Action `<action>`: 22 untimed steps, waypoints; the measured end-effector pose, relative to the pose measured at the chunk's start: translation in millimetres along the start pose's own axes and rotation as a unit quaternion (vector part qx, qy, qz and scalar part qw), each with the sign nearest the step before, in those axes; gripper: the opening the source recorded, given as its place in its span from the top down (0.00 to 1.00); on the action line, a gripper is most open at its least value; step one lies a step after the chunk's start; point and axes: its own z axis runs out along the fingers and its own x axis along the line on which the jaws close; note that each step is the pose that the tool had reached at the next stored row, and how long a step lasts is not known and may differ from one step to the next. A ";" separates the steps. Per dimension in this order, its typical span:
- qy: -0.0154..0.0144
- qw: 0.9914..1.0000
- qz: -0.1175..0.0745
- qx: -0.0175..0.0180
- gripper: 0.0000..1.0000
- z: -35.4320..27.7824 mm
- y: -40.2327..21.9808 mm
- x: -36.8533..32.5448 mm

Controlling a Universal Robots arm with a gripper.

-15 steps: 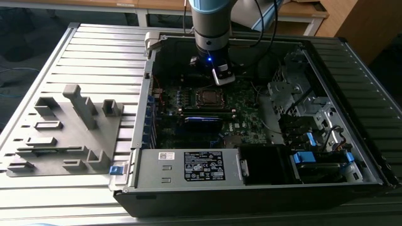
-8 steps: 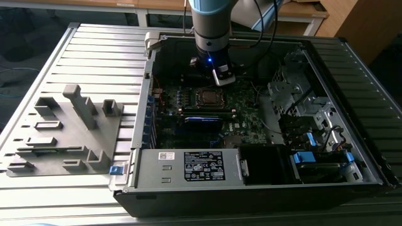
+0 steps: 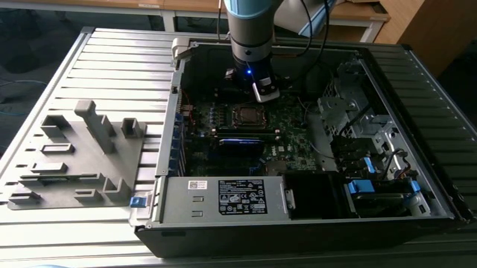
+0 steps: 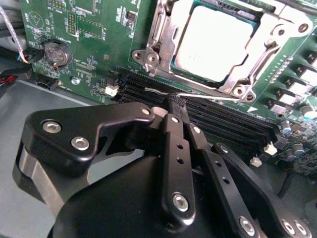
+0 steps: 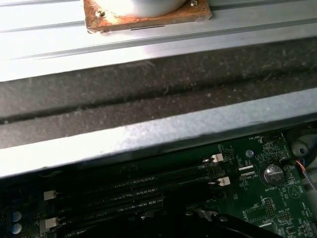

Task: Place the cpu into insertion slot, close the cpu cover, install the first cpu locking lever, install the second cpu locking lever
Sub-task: 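Install the first cpu locking lever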

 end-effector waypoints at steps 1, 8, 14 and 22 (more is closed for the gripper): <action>0.000 1.000 0.000 0.000 0.89 0.2 0.0 -0.2; -0.003 1.000 0.001 0.011 0.89 2.3 -0.1 -2.1; -0.008 1.000 -0.001 0.029 0.89 4.2 -0.7 -1.9; -0.009 0.999 -0.001 0.030 0.89 4.4 -0.2 -1.8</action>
